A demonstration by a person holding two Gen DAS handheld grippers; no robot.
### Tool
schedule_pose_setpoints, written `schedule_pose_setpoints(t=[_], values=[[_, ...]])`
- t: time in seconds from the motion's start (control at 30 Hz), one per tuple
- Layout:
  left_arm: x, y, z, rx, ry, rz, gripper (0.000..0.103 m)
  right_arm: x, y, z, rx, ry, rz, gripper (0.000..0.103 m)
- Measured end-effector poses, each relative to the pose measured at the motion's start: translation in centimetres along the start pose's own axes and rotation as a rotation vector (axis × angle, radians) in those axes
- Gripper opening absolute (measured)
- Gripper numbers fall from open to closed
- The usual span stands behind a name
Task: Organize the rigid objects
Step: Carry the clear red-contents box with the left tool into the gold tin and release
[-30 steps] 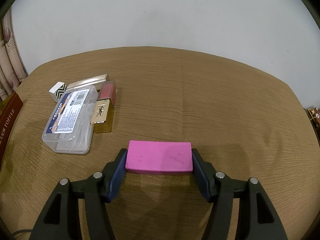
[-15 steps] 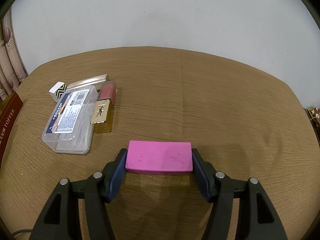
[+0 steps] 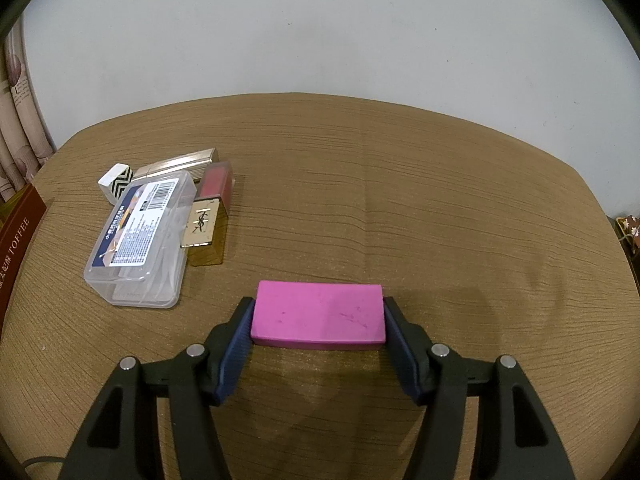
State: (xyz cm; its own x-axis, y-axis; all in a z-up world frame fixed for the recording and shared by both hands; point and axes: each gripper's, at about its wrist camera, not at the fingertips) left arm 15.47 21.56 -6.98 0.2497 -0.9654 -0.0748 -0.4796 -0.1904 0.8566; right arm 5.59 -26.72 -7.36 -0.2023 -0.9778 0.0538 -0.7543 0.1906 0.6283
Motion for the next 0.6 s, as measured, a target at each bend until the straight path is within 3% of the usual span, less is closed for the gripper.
schedule_pose_setpoints(t=[0.33,0.6], values=[[0.0,-1.5,-1.6,0.034,-0.022,-0.014,0.068,0.0,0.0,0.0,0.0,0.0,0.001,0.064],[0.0,-1.4,-0.8,0.021,-0.022,-0.008,0.068,0.0,0.0,-0.1,-0.001,0.0,0.002,0.064]])
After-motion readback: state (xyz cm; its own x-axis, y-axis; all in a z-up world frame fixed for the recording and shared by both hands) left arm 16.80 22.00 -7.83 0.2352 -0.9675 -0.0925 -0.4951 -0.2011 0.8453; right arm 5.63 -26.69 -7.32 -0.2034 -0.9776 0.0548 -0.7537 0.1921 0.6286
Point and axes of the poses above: each gripper's, at about its wrist camera, not at the fingertips, and y roughly against the way its jaws point, x to its right, z to its underside, and after that the axes turned 12 degrees about x, right-handed
